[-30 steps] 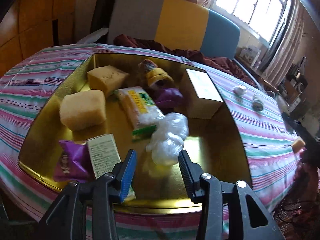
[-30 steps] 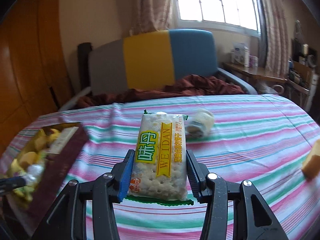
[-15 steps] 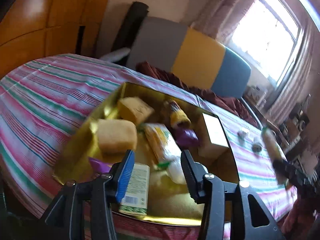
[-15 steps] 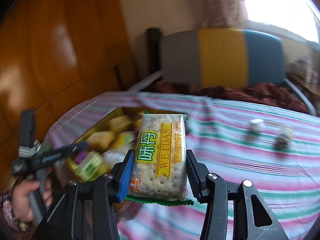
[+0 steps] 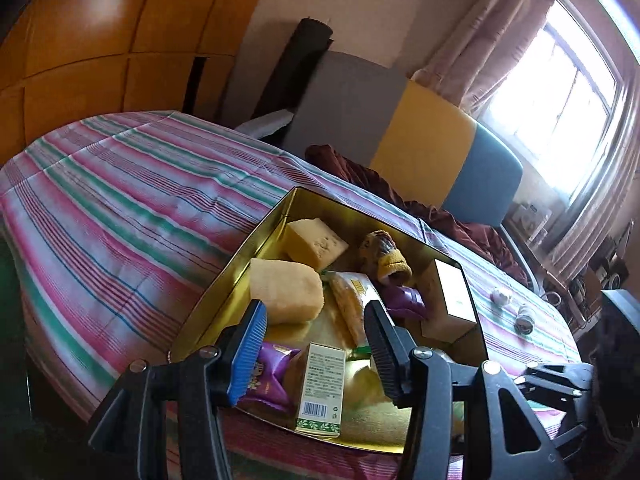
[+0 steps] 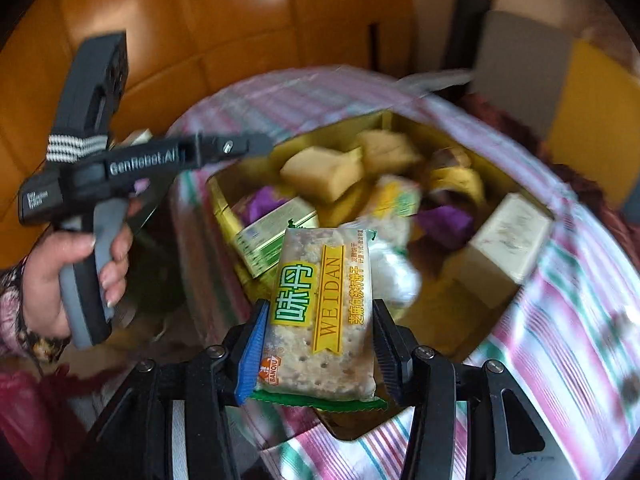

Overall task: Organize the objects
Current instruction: 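Lower the WEIDAN cracker packet into the gold tray and open the right gripper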

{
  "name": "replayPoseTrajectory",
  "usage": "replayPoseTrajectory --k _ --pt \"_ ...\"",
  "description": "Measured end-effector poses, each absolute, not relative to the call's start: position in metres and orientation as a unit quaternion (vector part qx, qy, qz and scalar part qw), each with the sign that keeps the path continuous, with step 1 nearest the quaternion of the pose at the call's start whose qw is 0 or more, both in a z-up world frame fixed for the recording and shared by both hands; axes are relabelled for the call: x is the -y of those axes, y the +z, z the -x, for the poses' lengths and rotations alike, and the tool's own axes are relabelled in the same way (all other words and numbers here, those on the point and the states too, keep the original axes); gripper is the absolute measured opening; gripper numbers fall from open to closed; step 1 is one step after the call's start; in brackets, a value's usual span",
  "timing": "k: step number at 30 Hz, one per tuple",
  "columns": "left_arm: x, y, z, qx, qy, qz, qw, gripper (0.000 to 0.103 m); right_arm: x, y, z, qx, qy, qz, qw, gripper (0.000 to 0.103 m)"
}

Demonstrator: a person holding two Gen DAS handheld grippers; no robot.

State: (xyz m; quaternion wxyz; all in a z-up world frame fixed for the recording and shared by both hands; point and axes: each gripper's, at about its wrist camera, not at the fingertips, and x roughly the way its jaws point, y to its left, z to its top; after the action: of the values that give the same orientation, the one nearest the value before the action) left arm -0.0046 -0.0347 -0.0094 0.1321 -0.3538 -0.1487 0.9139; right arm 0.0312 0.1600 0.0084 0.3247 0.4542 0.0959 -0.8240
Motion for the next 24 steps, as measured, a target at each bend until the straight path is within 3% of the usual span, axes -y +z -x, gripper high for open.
replayPoseTrajectory --k 4,15,24 --pt "0.037 -0.010 0.003 0.153 0.913 0.355 0.131 0.051 -0.145 -0.002 -0.016 -0.104 -0.784 -0.486 0.372 0.050" --pt "0.036 -0.011 0.001 0.161 0.910 0.356 0.136 0.051 -0.143 0.005 -0.006 -0.121 -0.829 -0.455 0.302 0.056" --pt "0.017 -0.015 -0.004 0.147 0.902 0.367 0.172 0.051 -0.178 0.016 -0.007 -0.032 -0.873 -0.434 0.221 0.058"
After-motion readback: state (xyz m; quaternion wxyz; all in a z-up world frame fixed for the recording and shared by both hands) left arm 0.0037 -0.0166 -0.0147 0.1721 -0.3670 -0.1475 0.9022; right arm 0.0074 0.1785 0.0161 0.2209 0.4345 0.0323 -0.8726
